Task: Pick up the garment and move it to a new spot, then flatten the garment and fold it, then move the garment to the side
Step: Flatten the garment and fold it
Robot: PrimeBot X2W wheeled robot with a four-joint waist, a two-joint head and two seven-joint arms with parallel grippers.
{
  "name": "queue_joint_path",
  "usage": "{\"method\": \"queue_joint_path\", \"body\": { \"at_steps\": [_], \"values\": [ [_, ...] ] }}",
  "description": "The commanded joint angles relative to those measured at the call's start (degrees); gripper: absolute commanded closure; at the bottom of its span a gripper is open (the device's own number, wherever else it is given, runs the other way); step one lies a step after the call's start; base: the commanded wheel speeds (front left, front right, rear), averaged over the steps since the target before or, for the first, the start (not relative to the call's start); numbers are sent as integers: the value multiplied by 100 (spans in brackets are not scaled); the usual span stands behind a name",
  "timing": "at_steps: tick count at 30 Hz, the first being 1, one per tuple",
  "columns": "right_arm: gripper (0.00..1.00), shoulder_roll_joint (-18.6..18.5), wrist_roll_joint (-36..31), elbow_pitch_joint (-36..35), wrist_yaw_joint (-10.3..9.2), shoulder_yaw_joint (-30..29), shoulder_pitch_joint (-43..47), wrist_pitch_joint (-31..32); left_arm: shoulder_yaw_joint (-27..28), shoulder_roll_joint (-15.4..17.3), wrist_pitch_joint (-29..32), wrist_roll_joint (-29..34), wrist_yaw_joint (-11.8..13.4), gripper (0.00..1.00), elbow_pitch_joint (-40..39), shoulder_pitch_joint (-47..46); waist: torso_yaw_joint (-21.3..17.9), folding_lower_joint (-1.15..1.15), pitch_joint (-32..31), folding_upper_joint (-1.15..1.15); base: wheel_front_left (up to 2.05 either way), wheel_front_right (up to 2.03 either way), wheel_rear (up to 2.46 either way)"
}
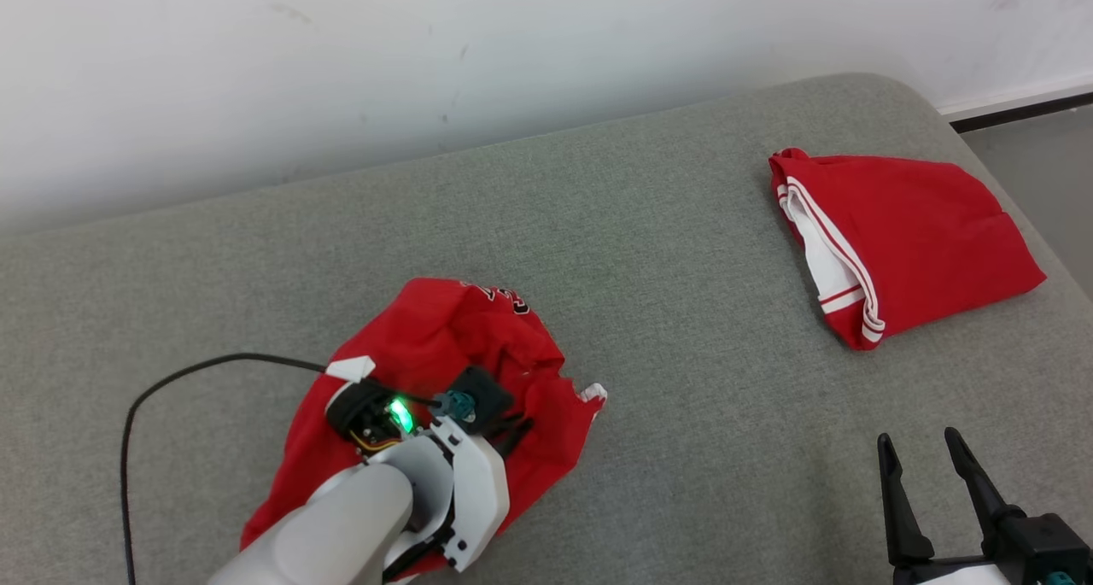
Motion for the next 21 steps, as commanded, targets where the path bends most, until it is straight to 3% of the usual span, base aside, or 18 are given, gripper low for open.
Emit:
{"method": "queue_joint_path", "body": {
  "at_steps": [1, 10, 21],
  "values": [
    [0, -17, -32, 6, -12, -32, -37, -16, -80, -17, -87, -122, 15, 100, 30, -51, 5, 0, -11, 0, 0, 0, 0],
    [0, -16, -99, 7, -12, -154, 100, -16, -523, 151, -463, -652, 14, 100, -718, 71, 115, 0, -148, 0, 0, 0, 0],
    [0, -18, -127, 3, -13, -138, 111, -16, -808, 693, -52, -992, 53, 100, -2361, 379, 162, 0, -217, 0, 0, 0, 0]
  ]
}}
